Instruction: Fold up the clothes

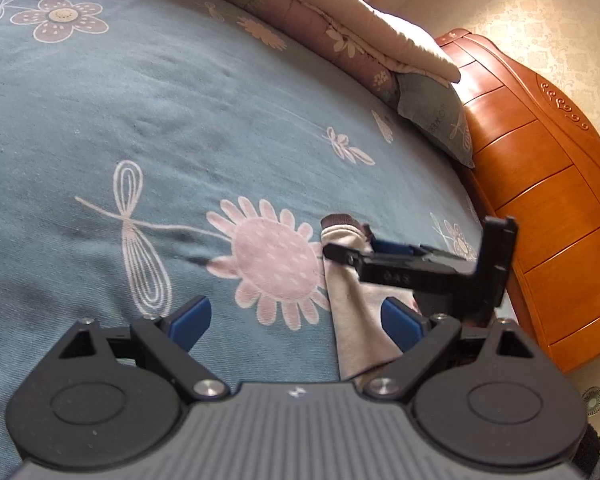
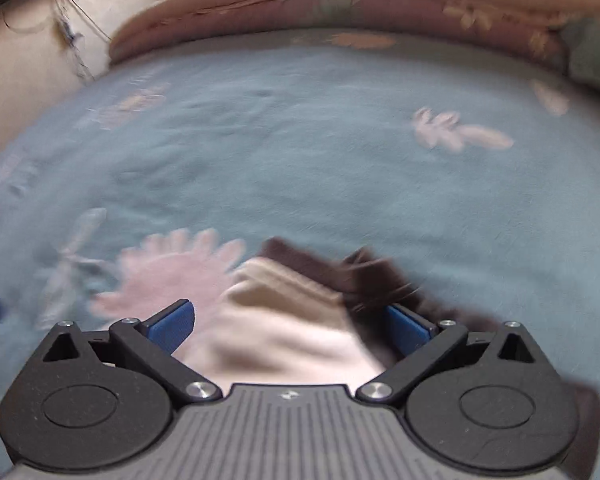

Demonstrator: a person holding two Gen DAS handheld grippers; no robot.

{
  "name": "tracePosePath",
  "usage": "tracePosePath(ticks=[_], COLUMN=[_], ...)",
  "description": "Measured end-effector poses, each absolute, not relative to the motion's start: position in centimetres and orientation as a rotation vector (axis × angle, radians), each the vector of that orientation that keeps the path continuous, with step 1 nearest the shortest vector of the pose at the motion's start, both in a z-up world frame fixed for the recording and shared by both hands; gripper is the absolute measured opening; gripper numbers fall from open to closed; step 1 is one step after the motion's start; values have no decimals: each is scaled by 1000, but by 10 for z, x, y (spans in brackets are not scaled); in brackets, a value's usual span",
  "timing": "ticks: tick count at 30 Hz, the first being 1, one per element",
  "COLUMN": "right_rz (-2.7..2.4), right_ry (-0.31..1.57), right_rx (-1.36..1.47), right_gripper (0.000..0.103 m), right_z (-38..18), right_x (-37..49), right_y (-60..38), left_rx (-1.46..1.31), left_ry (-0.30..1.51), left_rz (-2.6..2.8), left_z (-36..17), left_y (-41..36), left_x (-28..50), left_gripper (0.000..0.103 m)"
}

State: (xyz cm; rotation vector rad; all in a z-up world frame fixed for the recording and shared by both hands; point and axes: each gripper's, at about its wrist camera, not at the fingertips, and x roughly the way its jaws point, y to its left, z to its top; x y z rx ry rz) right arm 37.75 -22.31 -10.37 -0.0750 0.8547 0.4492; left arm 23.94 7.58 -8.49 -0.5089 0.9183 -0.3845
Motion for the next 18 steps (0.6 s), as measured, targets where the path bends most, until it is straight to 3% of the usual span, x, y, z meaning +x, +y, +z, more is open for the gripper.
tracePosePath(ticks=[7,11,18], right_rz=[462,480,492], right_ry=[789,880,820], right_rx=[3,15,30], right_gripper=[103,103,103], right_z=[-65,-79,-82], right_x=[356,338,375], right_y=[-248,-251,-218], left_rx=[-526,-518,-499], left_ry=[907,922,900], left_rz=[-373,-387,-374], left_z=[-91,-95,-81], left_y=[84,80,82], left_x=[242,243,235], left_gripper=[92,92,92])
